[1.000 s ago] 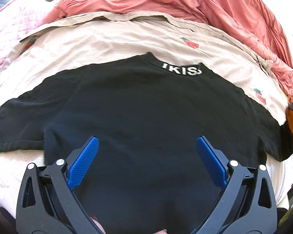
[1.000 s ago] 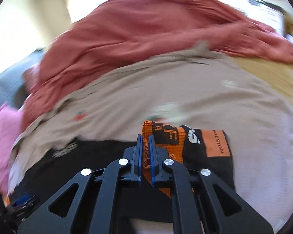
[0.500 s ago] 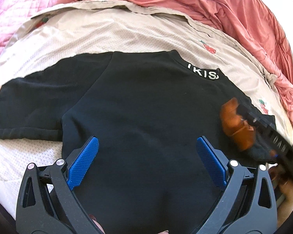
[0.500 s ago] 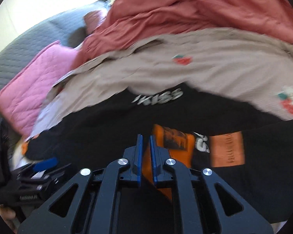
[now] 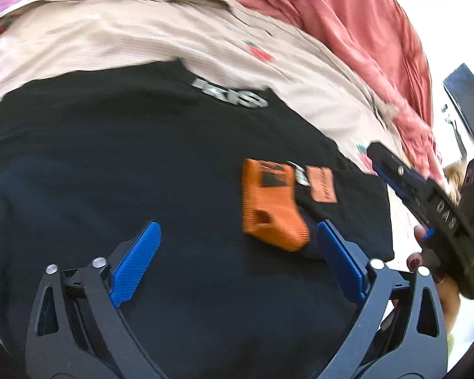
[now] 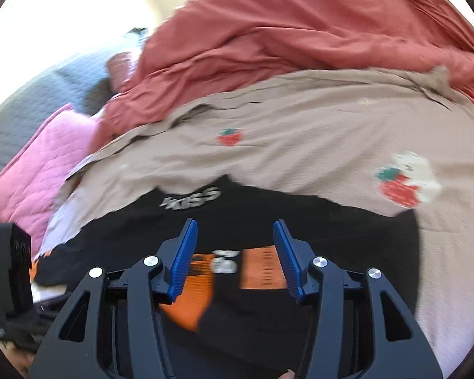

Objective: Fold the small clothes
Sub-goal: 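Carry the sleeve across the shirt body with the right gripper and release, then grasp the other orange-tagged sleeve cuff with the left gripper and lift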

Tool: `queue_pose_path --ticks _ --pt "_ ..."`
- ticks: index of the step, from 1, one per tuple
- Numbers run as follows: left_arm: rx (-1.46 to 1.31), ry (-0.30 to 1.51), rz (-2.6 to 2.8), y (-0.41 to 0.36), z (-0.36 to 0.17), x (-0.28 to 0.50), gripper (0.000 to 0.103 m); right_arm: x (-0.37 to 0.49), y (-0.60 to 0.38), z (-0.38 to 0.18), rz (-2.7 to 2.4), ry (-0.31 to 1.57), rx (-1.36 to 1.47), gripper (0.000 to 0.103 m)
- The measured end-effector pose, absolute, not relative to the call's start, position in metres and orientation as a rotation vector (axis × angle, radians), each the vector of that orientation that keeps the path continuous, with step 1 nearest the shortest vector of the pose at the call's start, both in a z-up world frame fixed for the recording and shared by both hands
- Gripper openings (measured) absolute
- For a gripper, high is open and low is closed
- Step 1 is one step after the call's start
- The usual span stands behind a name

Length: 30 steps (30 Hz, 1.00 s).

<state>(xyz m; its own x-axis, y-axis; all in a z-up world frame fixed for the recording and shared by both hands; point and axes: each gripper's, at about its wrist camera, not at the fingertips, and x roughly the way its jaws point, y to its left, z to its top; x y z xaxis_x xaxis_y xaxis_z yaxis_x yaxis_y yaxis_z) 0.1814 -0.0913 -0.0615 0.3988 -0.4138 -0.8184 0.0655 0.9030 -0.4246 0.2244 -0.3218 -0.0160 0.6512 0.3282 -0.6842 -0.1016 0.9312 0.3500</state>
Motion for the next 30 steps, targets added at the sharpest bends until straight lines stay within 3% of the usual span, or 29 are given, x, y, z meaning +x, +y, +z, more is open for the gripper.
queue_pose_path --ticks 3,6,9,10,11,24,30 --pt "-0.367 1.185 -0.362 -0.117 -0.074 0.190 0.069 0.225 -0.341 -0.018 0.188 0.826 0.321 0.049" --pt "-0.390 1.238 -0.328 -0.132 -0.089 0.196 0.064 0.226 -0.350 -0.017 0.157 0.811 0.317 0.049" --pt "-0.367 1.225 -0.274 -0.140 -0.092 0.197 0.042 0.226 -0.358 -0.018 0.149 0.804 0.350 0.049" --pt "-0.362 1.210 -0.273 -0.143 -0.091 0.198 0.020 0.226 -0.360 -0.018 0.146 0.802 0.352 0.049" --pt "-0.343 1.201 -0.257 -0.143 -0.089 0.199 0.006 0.226 -0.360 -0.017 0.144 0.800 0.355 0.049" --pt "-0.314 0.890 -0.170 -0.062 0.005 0.212 0.005 0.226 -0.377 -0.016 0.104 0.780 0.388 0.049" --pt "-0.306 0.868 -0.081 -0.017 0.003 0.212 0.005 0.227 -0.376 -0.019 0.094 0.792 0.377 0.049"
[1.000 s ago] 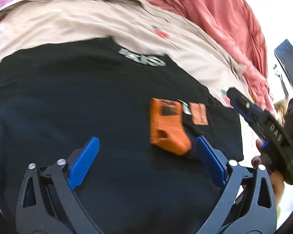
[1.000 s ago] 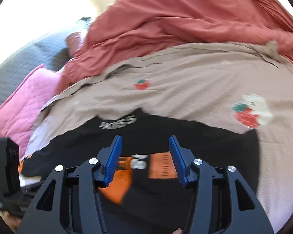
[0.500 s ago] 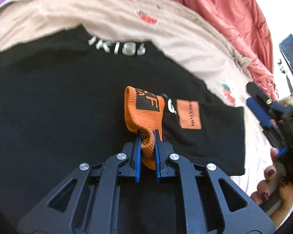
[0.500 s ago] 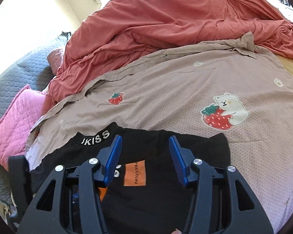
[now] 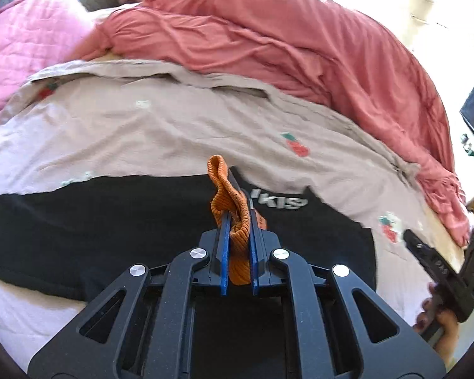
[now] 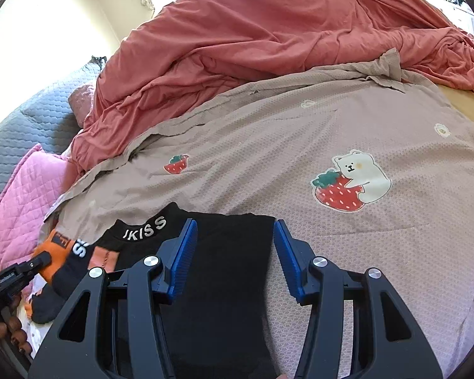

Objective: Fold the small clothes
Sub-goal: 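Grasp the other orange-tagged sleeve cuff with the left gripper and lift, then lay the sleeve across the shirt body and open the left gripper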

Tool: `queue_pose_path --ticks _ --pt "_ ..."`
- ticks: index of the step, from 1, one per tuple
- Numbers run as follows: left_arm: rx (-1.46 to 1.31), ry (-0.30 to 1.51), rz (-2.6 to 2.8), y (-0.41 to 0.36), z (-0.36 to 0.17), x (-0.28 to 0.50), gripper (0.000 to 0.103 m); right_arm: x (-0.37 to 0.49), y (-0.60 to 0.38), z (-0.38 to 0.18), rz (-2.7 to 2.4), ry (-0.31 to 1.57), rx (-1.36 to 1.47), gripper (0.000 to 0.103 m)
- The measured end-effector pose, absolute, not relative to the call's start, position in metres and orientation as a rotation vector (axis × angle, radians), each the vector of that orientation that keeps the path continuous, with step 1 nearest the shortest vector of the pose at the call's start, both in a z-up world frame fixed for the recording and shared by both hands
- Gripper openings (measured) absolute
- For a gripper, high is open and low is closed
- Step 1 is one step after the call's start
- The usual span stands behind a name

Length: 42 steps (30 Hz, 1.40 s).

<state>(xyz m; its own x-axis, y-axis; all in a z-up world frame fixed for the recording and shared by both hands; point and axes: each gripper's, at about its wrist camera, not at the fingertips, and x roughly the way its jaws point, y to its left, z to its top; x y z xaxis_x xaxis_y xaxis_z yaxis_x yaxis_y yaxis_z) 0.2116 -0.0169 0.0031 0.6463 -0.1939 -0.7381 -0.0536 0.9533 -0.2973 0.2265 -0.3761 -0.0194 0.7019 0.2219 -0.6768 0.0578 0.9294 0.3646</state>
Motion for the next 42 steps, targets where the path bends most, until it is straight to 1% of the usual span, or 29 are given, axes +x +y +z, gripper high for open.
queue_pose_path --ticks 3,8,14,19,25,28,33,35,40,42 --pt "-0.312 0.890 -0.047 0.000 -0.013 0.211 0.005 0.227 -0.374 -0.021 0.091 0.798 0.364 0.049" --pt "-0.294 0.931 -0.023 0.007 -0.034 0.209 0.005 0.228 -0.364 -0.022 0.104 0.806 0.320 0.049" --pt "-0.266 0.963 0.002 0.010 -0.051 0.206 0.005 0.230 -0.326 -0.031 0.208 0.851 0.227 0.049" --pt "-0.238 0.984 0.012 0.012 -0.058 0.205 0.005 0.232 -0.299 -0.048 0.297 0.930 0.180 0.049" --pt "-0.216 1.016 0.025 0.015 -0.068 0.206 0.007 0.240 -0.305 -0.080 0.214 1.075 0.126 0.049" --pt "-0.198 1.025 0.030 0.015 -0.072 0.206 0.009 0.239 -0.303 -0.082 0.211 1.078 0.113 0.049" --pt "-0.191 1.002 0.053 0.020 -0.063 0.200 0.010 0.238 -0.304 -0.080 0.216 1.072 0.111 0.050" --pt "-0.189 0.973 0.061 0.022 -0.052 0.196 0.009 0.236 -0.307 -0.072 0.232 1.053 0.144 0.052" --pt "-0.172 0.913 0.018 0.014 -0.023 0.186 0.010 0.232 -0.300 -0.057 0.265 1.012 0.144 0.052" --pt "-0.171 0.924 -0.019 0.006 -0.022 0.185 0.012 0.227 -0.292 -0.052 0.297 1.002 0.142 0.052"
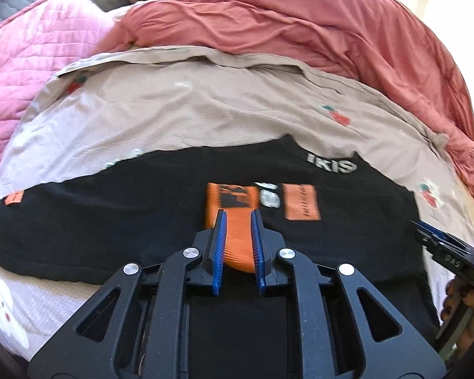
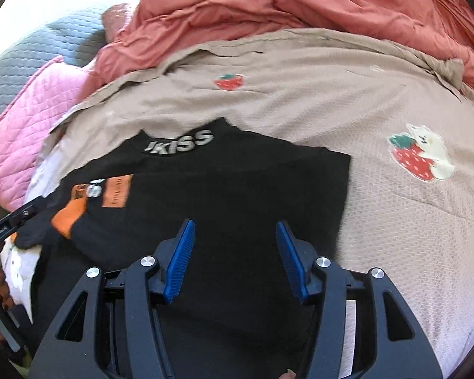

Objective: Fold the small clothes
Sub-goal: 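Lay the sleeve across the shirt body and open the left gripper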

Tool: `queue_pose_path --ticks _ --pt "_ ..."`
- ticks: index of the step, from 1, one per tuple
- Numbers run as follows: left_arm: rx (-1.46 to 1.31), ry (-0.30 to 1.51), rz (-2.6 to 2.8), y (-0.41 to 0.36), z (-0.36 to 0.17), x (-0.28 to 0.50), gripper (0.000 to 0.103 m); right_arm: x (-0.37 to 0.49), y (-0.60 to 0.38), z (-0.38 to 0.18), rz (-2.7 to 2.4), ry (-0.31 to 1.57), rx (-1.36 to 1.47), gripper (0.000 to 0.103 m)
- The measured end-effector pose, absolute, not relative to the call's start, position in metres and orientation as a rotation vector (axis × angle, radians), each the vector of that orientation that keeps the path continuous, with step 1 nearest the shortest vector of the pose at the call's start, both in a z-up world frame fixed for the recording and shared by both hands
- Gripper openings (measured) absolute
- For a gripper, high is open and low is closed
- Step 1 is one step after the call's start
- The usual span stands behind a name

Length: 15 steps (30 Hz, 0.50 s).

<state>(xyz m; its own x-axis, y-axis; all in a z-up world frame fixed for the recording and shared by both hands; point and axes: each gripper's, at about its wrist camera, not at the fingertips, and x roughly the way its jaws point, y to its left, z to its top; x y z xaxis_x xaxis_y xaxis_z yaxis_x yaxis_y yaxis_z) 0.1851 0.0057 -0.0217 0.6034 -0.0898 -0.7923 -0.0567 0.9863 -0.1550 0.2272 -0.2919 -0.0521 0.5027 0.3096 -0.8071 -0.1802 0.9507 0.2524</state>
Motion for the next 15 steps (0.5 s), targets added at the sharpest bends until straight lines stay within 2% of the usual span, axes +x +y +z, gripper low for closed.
queue_pose_path --ticks 9,15 --pt "-0.106 1.061 -0.064 -0.022 -0.062 0.187 0.035 0.201 -0.242 -0.054 0.431 1.018 0.031 0.052" --pt "-0.073 1.084 -0.054 -0.023 -0.076 0.187 0.036 0.204 -0.237 -0.079 0.376 1.091 -0.041 0.052"
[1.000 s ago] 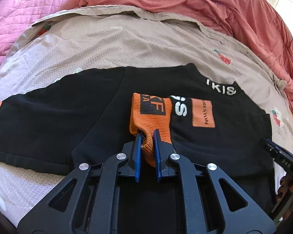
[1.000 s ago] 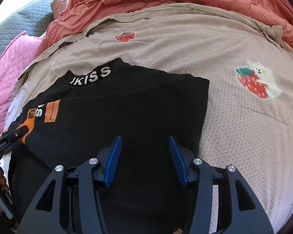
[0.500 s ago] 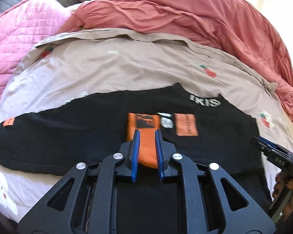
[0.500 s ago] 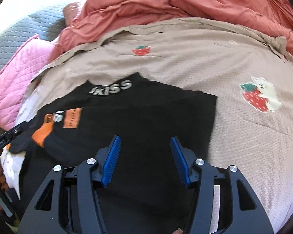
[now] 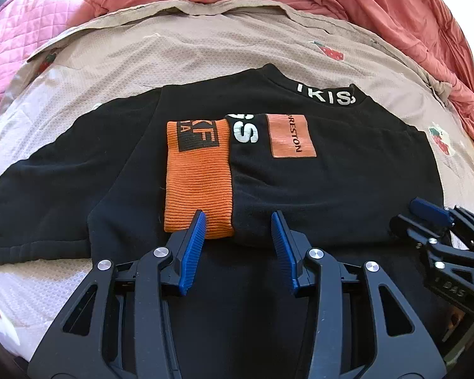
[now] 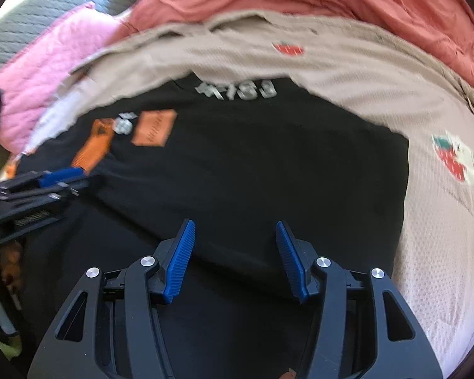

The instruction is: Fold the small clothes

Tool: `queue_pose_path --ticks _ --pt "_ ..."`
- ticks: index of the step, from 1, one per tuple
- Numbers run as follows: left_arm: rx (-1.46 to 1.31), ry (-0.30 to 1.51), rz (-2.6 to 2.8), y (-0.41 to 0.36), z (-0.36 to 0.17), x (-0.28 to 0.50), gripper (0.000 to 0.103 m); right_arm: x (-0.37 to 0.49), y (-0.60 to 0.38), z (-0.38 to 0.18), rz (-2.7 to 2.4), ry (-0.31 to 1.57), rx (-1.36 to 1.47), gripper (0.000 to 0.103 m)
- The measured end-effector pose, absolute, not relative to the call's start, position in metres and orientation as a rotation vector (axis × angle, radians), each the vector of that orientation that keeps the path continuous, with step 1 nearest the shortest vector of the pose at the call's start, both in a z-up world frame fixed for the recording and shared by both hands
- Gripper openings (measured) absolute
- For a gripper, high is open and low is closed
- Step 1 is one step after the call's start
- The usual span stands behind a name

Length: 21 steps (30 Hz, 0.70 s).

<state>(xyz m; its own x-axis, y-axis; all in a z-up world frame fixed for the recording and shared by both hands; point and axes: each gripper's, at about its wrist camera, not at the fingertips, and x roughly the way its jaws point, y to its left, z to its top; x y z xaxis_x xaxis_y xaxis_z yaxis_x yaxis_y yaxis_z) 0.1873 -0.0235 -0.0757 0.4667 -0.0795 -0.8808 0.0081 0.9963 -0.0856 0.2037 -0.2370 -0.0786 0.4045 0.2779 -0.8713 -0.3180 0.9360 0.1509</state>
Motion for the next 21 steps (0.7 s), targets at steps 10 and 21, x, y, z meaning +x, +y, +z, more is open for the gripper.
queue_pose_path --ticks 10,21 --pt "-0.090 1.070 -0.052 -0.021 -0.065 0.181 0.036 0.200 -0.239 -0.067 0.397 1.049 0.013 0.075" --pt "-0.079 1.046 -0.026 -0.015 -0.048 0.174 0.056 0.198 -0.249 -0.052 0.366 0.987 0.045 0.086"
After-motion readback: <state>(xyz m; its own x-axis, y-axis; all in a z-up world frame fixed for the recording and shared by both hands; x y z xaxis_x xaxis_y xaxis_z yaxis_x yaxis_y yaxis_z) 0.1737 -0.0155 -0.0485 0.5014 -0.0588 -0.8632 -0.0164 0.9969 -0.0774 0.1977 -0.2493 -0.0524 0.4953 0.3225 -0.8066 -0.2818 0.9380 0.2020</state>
